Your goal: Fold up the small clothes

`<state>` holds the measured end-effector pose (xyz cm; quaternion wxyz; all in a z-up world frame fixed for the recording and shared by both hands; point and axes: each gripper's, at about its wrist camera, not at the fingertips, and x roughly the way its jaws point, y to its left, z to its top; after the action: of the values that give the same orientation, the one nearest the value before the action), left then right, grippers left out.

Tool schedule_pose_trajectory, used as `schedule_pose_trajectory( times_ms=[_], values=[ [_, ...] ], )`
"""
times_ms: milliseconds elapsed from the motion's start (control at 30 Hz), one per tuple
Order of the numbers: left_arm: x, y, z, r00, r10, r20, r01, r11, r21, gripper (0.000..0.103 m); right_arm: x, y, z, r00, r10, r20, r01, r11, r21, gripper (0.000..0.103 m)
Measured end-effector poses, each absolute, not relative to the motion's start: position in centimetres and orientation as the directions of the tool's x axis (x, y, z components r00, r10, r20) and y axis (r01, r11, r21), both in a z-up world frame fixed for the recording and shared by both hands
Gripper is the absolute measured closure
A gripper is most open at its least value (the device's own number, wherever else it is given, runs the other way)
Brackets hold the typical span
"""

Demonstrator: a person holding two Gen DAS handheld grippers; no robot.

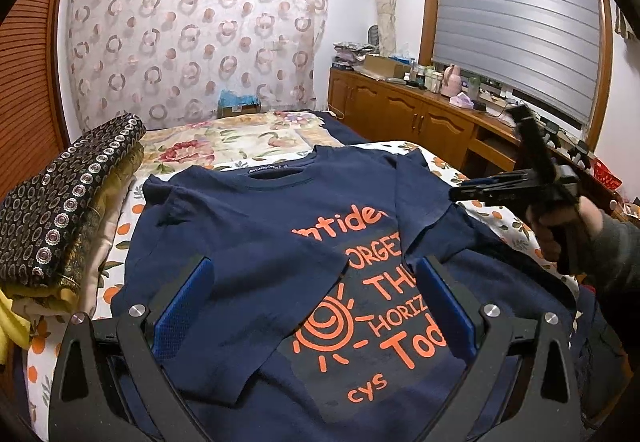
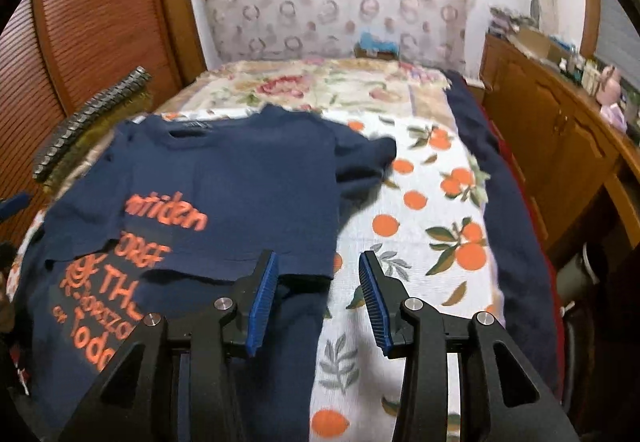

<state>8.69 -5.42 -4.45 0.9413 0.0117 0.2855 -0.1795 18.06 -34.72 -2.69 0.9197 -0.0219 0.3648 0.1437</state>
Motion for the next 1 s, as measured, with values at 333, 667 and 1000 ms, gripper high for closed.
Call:
schedule_pose_trajectory(
  times_ms=[333, 667, 1000],
  values=[
    [8.7, -4.4, -4.6, 0.775, -0.318, -0.546, 0.325, 0.942, -0.087, 0.002, 19.0, -33.0, 0.7, 0.715, 0.302, -0.631, -0.341, 0.938, 0.062, 0.100],
    [8.9, -2.4, -4.8, 0.786, -0.293, -0.545, 0.284, 0.953, -0.102, 0.002, 21.4, -25.5, 5.1, 0.684, 0.421, -0.596, -0.490, 0.870, 0.052, 0.100],
    [9.8, -0.4, -5.5, 0.784, -0.266, -0.561, 0.249, 0.962, -0.109, 0.002, 23.2, -24.1, 5.1, 0.674, 0.423, -0.606, -0.500, 0.865, 0.048, 0.059]
  ],
)
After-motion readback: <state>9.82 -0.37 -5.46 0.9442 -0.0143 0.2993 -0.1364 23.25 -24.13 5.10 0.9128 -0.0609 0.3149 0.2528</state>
